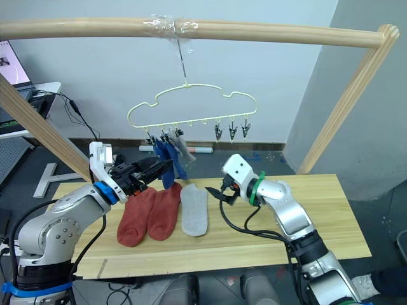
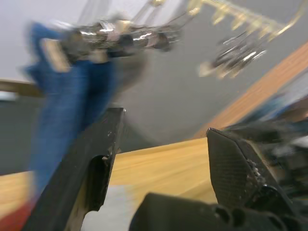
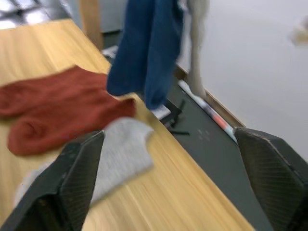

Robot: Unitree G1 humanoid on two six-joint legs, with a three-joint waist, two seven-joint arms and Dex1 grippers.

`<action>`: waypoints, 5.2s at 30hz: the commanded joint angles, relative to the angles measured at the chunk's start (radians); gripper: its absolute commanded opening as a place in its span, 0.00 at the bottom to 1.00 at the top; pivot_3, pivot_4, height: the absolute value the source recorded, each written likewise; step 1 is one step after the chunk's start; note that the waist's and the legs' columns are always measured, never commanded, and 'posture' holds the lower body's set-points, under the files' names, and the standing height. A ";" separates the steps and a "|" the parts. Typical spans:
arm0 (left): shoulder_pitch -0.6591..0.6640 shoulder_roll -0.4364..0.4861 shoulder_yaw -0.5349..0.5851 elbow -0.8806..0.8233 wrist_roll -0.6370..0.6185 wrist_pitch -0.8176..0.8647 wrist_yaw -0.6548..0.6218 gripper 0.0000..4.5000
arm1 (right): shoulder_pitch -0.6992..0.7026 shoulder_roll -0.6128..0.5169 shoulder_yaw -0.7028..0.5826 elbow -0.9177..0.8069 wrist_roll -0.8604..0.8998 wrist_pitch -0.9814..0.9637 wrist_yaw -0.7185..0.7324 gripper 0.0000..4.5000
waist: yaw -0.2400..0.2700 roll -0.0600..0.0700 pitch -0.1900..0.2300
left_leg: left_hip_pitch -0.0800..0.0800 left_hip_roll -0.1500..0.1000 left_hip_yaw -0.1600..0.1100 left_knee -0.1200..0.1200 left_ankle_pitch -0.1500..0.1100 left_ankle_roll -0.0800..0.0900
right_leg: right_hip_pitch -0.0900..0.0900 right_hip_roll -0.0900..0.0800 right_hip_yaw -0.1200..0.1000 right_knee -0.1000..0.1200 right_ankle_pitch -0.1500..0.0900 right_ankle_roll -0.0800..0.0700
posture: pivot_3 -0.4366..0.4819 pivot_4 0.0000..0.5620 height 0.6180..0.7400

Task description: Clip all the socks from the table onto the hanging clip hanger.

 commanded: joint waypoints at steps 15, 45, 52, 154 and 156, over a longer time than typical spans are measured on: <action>0.168 -0.029 0.022 -0.095 0.033 -0.190 -0.234 0.69 | 0.046 0.102 -0.126 -0.333 -0.005 0.179 -0.298 0.73 | -0.007 0.000 0.000 | 0.000 0.001 0.004 0.000 0.000 0.000 | -0.002 0.000 0.003 0.000 0.000 0.000 | 0.34 0.23 1.00; 0.179 -0.002 0.023 -0.213 0.077 -0.300 -0.290 0.69 | -0.145 0.415 -0.170 -0.038 0.046 0.150 -0.503 0.73 | 0.030 0.001 0.000 | 0.001 0.001 0.005 -0.001 0.000 0.001 | -0.002 0.000 0.003 0.000 -0.001 -0.001 | 0.50 0.31 1.00; 0.191 -0.005 0.027 -0.239 0.066 -0.297 -0.277 0.69 | -0.193 0.409 -0.163 0.027 0.037 0.091 -0.491 0.73 | 0.033 0.001 0.001 | 0.001 0.001 0.005 -0.002 0.000 0.001 | -0.002 0.000 0.003 0.000 -0.001 -0.001 | 0.51 0.32 1.00; -0.095 -0.348 -0.408 0.599 0.641 -0.664 -0.151 0.01 | -0.257 0.266 -0.253 0.086 0.110 0.178 -0.435 0.00 | 0.051 0.004 0.002 | -0.010 0.001 0.008 -0.002 0.000 0.001 | -0.014 -0.001 0.003 0.001 0.000 -0.001 | 0.41 0.26 1.00; -0.079 -0.362 -0.394 0.505 0.628 -0.708 -0.133 0.01 | -0.269 0.228 -0.268 0.066 0.144 0.263 -0.400 0.00 | 0.055 0.004 0.001 | -0.010 0.001 0.007 -0.002 0.000 0.001 | -0.014 -0.001 0.003 0.001 0.000 -0.001 | 0.41 0.25 1.00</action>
